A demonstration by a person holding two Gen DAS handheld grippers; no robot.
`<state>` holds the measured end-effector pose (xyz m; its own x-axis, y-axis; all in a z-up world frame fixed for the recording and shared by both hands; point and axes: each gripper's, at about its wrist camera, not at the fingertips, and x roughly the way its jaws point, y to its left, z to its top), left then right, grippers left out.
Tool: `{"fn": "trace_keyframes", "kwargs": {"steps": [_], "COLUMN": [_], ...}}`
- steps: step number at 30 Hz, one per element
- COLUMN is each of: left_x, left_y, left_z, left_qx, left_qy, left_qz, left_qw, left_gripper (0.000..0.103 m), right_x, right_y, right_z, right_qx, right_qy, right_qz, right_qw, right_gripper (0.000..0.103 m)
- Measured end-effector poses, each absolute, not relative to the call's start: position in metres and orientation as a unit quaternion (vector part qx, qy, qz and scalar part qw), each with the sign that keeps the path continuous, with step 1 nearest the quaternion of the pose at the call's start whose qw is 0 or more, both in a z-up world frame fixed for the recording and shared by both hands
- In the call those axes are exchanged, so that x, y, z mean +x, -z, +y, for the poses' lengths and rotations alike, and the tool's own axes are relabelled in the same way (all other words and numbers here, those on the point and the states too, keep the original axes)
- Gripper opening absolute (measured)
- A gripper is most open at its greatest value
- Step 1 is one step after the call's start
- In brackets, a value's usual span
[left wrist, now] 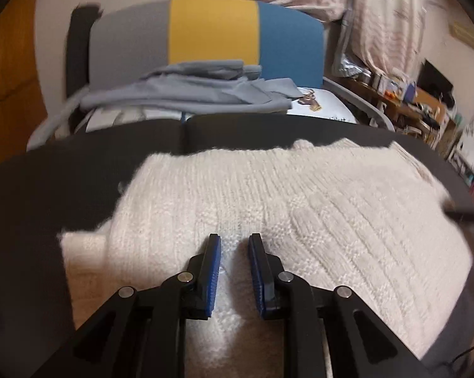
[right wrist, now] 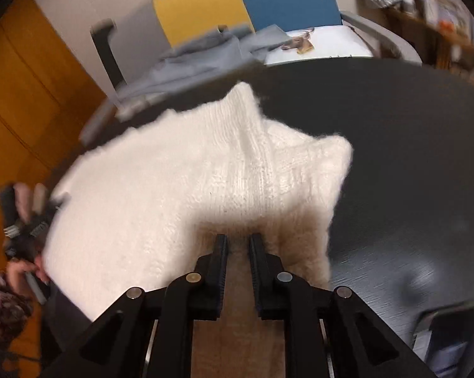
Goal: Fold clothes
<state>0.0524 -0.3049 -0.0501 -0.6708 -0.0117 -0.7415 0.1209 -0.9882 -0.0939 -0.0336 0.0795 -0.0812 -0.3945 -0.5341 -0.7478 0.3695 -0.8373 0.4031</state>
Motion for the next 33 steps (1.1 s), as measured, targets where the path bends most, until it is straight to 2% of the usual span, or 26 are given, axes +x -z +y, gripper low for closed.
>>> {"fn": "trace_keyframes", "kwargs": {"steps": [2,3,5,6,7,8,10,13,14,15,17,19,24,26,29,32,33], "left_x": [0.053,0.053,0.051,0.049,0.041,0.033,0.016,-0.014,-0.026,-0.035,-0.051,-0.062,-0.071,-0.07,-0.073,-0.072,-0.071], "left_y": [0.042,0.034,0.016,0.008,0.003,-0.002,-0.008,-0.003,0.005,0.012,0.028,0.038,0.053,0.055,0.062,0.066,0.064], "left_z": [-0.311,-0.307,-0.291,-0.278,-0.256,-0.232,-0.184,-0.107,-0.083,-0.067,-0.041,-0.029,-0.02,-0.02,-0.025,-0.025,-0.027], "left_qx": [0.419,0.414,0.397,0.388,0.388,0.39,0.396,0.417,0.431,0.445,0.469,0.477,0.472,0.469,0.469,0.458,0.456], "left_qy": [0.903,0.904,0.91,0.914,0.915,0.913,0.907,0.889,0.879,0.871,0.857,0.854,0.856,0.858,0.858,0.865,0.865], "left_qz": [0.084,0.096,0.114,0.118,0.112,0.104,0.08,0.019,-0.003,-0.017,-0.04,-0.041,-0.033,-0.03,-0.008,-0.001,0.004], "left_qw": [0.052,0.05,0.028,0.008,-0.024,-0.058,-0.118,-0.189,-0.203,-0.208,-0.209,-0.204,-0.209,-0.209,-0.209,-0.207,-0.208], "left_gripper": [0.018,0.016,0.016,0.017,0.017,0.017,0.018,0.018,0.018,0.018,0.018,0.018,0.018,0.019,0.022,0.022,0.022], "right_x": [-0.028,-0.026,-0.019,-0.015,-0.01,-0.006,-0.001,0.002,0.003,0.004,0.006,0.003,-0.015,-0.013,-0.004,-0.008,-0.009], "right_y": [0.074,0.068,0.058,0.054,0.05,0.046,0.049,0.065,0.07,0.075,0.086,0.091,0.103,0.109,0.114,0.113,0.107], "right_z": [0.085,0.088,0.101,0.11,0.118,0.127,0.134,0.134,0.133,0.133,0.133,0.132,0.127,0.126,0.126,0.136,0.142], "right_qx": [0.466,0.457,0.446,0.443,0.44,0.437,0.442,0.464,0.471,0.478,0.492,0.496,0.528,0.545,0.577,0.579,0.568], "right_qy": [0.829,0.831,0.832,0.831,0.831,0.83,0.822,0.801,0.794,0.787,0.772,0.758,0.71,0.685,0.651,0.656,0.669], "right_qz": [-0.114,-0.122,-0.135,-0.139,-0.143,-0.148,-0.147,-0.135,-0.13,-0.126,-0.118,-0.124,-0.162,-0.166,-0.135,-0.165,-0.174], "right_qw": [0.287,0.292,0.301,0.306,0.31,0.314,0.328,0.353,0.361,0.369,0.386,0.404,0.437,0.455,0.476,0.455,0.446], "right_gripper": [0.016,0.021,0.043,0.058,0.059,0.058,0.046,0.042,0.04,0.033,0.026,0.018,0.017,0.01,0.007,0.007,0.012]}}
